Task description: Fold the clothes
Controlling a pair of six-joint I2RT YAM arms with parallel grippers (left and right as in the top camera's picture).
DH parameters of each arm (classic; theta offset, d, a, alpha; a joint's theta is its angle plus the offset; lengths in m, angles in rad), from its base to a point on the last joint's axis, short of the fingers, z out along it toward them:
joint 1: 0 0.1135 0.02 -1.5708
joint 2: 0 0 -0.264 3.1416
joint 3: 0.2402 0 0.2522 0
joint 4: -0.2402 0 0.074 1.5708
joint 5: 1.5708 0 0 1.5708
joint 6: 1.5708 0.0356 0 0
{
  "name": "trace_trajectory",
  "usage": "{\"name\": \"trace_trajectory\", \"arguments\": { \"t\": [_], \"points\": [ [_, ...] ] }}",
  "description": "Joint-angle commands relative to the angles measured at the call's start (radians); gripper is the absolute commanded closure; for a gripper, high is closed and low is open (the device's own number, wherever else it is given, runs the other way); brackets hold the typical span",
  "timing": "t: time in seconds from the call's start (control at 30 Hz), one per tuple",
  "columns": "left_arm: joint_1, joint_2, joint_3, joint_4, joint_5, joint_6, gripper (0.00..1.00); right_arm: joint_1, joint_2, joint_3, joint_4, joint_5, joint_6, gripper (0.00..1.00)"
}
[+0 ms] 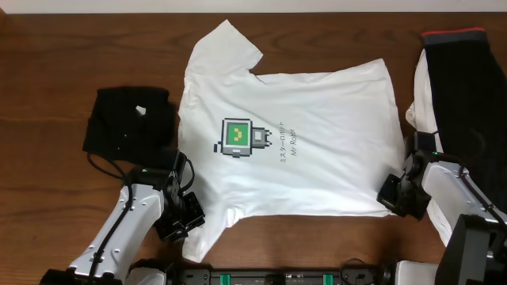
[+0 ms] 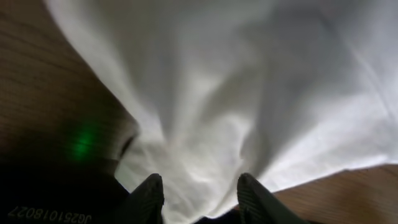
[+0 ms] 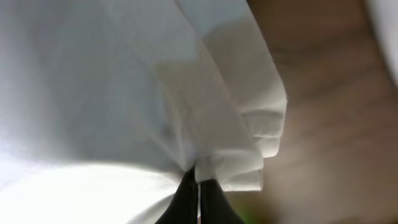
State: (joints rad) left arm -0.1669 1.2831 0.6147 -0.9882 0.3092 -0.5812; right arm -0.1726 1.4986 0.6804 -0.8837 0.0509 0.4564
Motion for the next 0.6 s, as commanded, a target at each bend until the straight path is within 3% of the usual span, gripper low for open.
{"name": "trace_trajectory", "arguments": {
  "t": [0.0, 0.37, 0.4, 0.5, 0.57],
  "points": [
    [-0.003, 0.003, 0.004, -0.017, 0.021, 0.039, 0.69, -0.02, -0.011, 0.032, -0.032, 0.07, 0.022, 0.99],
    [-0.003, -0.067, 0.048, -0.074, 0.024, 0.062, 0.79, -0.021, -0.159, 0.113, -0.101, -0.157, -0.166, 0.99],
    [-0.003, -0.075, 0.048, -0.077, 0.031, 0.076, 0.75, -0.021, -0.172, 0.117, -0.105, -0.157, -0.166, 0.99],
    [-0.003, -0.083, 0.048, -0.103, 0.068, 0.09, 0.48, -0.021, -0.197, 0.12, -0.104, -0.157, -0.166, 0.99],
    [-0.003, -0.081, 0.042, -0.111, 0.072, 0.091, 0.41, -0.021, -0.198, 0.12, -0.104, -0.157, -0.166, 0.99]
  ]
}}
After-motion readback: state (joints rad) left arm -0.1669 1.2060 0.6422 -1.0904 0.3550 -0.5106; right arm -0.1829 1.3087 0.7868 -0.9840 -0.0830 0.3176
